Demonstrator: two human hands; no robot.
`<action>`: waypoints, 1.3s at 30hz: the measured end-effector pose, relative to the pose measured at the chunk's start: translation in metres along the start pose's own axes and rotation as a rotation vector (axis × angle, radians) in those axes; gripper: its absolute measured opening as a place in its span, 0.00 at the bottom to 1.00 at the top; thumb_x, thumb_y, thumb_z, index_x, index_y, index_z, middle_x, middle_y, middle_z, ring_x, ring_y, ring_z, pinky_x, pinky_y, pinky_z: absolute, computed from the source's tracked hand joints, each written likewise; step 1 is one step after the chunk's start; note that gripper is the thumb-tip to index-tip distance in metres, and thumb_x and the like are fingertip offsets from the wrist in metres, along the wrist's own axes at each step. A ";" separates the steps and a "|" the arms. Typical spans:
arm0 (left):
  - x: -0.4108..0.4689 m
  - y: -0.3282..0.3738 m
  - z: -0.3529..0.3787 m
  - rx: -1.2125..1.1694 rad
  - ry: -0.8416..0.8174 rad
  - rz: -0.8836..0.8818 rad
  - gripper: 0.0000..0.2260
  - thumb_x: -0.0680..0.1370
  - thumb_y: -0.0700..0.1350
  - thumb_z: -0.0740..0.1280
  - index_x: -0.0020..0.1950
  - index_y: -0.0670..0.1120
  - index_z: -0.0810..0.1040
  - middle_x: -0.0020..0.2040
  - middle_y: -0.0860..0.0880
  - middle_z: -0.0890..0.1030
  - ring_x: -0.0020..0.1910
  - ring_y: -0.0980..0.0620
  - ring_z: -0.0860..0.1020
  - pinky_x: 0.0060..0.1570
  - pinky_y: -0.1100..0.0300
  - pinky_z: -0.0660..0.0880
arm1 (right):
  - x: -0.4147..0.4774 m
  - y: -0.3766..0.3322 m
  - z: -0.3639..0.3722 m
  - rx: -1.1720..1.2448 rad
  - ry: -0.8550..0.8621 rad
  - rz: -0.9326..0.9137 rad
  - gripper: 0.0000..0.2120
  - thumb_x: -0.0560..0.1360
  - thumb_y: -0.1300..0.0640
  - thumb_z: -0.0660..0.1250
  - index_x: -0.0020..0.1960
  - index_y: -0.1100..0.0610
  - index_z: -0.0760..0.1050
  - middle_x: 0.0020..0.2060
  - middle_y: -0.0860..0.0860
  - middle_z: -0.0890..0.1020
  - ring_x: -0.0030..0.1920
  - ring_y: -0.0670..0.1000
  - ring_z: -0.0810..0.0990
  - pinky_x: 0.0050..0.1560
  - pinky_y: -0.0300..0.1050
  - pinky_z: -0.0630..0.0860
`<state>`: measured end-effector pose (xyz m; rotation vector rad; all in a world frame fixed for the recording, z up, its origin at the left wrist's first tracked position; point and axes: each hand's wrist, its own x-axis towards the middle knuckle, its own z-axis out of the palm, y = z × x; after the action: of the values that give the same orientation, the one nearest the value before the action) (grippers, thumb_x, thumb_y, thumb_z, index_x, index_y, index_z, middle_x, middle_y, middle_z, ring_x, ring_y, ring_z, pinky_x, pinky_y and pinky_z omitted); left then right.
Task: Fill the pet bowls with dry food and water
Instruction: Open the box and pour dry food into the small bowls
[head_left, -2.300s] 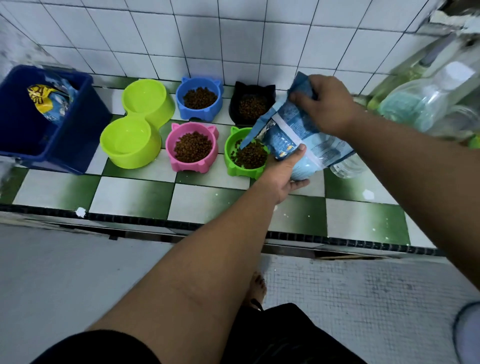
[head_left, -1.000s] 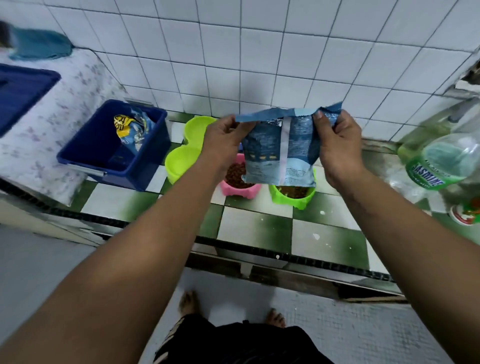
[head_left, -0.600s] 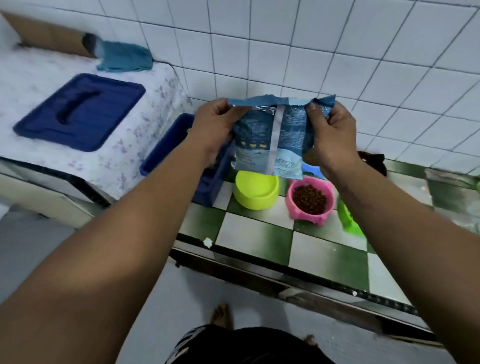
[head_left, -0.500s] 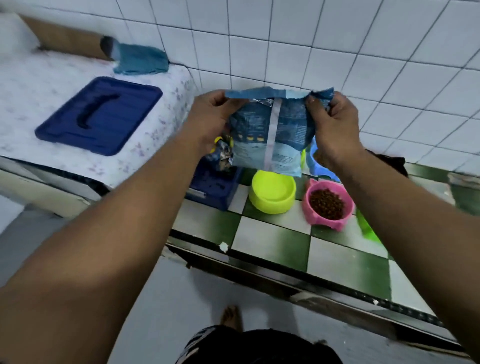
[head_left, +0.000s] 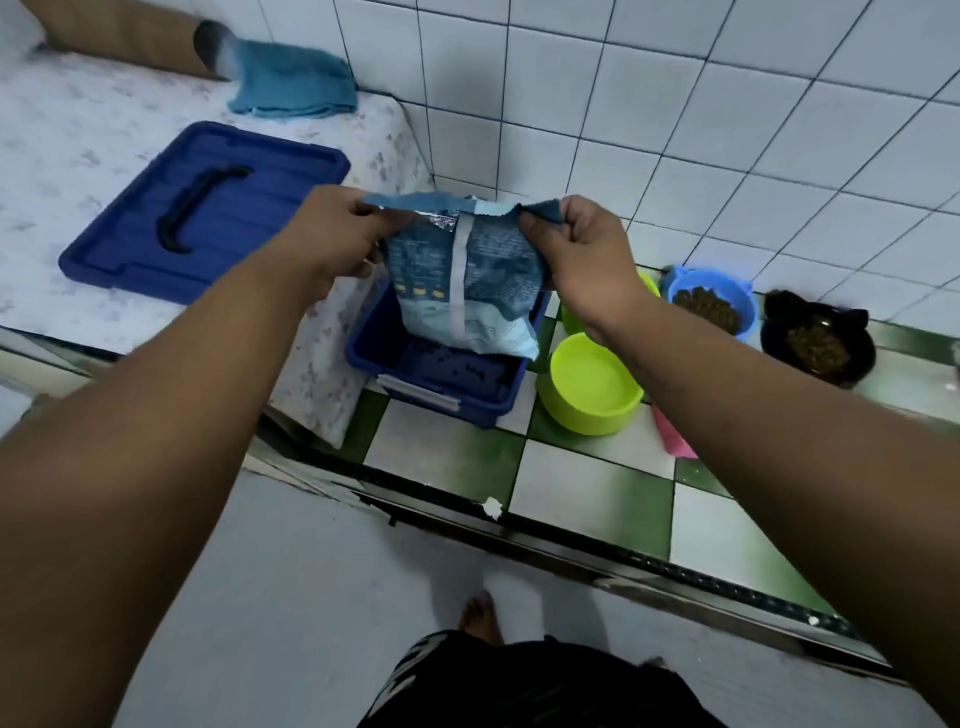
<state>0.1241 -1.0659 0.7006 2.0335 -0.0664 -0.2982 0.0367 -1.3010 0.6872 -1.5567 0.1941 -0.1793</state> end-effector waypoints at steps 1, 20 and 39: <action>0.001 -0.003 -0.001 0.012 -0.004 -0.006 0.13 0.80 0.51 0.72 0.57 0.43 0.84 0.42 0.43 0.78 0.31 0.52 0.72 0.30 0.59 0.70 | 0.000 0.001 0.004 0.015 -0.006 0.014 0.06 0.79 0.62 0.69 0.51 0.65 0.76 0.39 0.58 0.83 0.38 0.52 0.82 0.40 0.50 0.81; 0.035 -0.053 0.051 -0.016 0.001 -0.183 0.06 0.80 0.41 0.71 0.53 0.38 0.80 0.44 0.38 0.84 0.36 0.47 0.85 0.42 0.51 0.85 | 0.023 0.057 0.027 -0.567 0.090 0.303 0.11 0.74 0.48 0.69 0.42 0.56 0.75 0.43 0.55 0.83 0.45 0.57 0.83 0.48 0.56 0.82; 0.016 -0.082 0.110 1.066 -0.441 0.372 0.41 0.80 0.56 0.68 0.85 0.52 0.47 0.85 0.44 0.43 0.82 0.39 0.47 0.79 0.39 0.56 | -0.010 0.094 0.043 -1.738 -0.251 -0.170 0.31 0.78 0.46 0.61 0.75 0.60 0.63 0.69 0.56 0.72 0.69 0.57 0.69 0.70 0.52 0.61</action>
<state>0.1066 -1.1258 0.5778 2.8742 -1.0577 -0.5384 0.0367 -1.2563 0.5933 -3.3017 -0.0429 0.1316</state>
